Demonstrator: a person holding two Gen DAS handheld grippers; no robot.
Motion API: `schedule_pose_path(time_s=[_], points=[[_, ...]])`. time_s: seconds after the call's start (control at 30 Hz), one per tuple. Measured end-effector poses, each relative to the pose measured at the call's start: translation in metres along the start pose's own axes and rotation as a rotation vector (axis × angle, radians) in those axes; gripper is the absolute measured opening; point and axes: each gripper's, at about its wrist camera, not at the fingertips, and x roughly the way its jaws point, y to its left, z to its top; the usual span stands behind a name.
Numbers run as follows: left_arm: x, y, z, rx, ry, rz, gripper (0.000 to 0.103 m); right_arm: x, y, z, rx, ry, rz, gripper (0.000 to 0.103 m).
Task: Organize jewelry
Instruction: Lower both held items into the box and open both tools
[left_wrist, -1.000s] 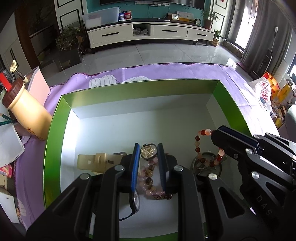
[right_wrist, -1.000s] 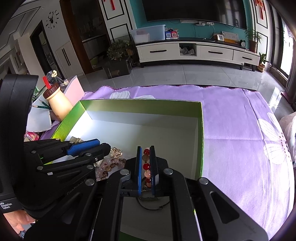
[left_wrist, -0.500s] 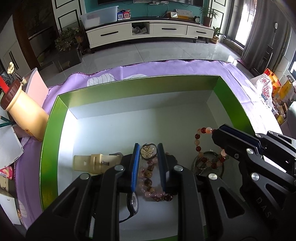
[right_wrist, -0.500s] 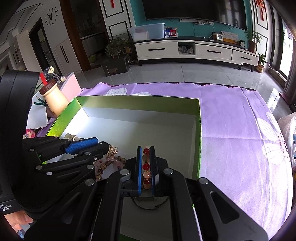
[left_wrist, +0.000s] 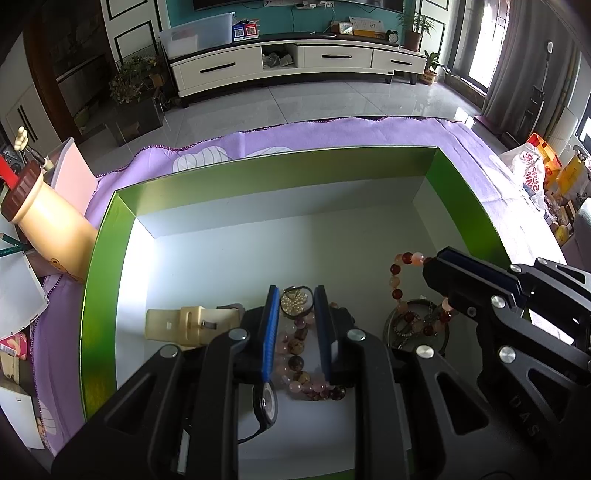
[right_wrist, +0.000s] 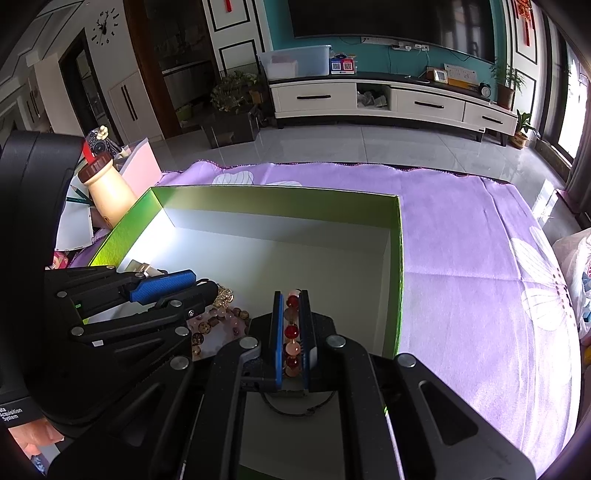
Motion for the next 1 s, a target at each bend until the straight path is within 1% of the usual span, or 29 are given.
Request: schedule_pose_path(time_s=[0.63,1.0], points=[[0.0011,-0.0051,-0.0008,0.013,0.009,0.009,0.019,0.0000,0.0006,-0.0010,-0.003,0.006,-0.002,0.007],[0.0009,-0.0060,-0.0007,0.004,0.012,0.012,0.019,0.0011,0.0000,-0.0012,0.011,0.012,-0.001,0.007]])
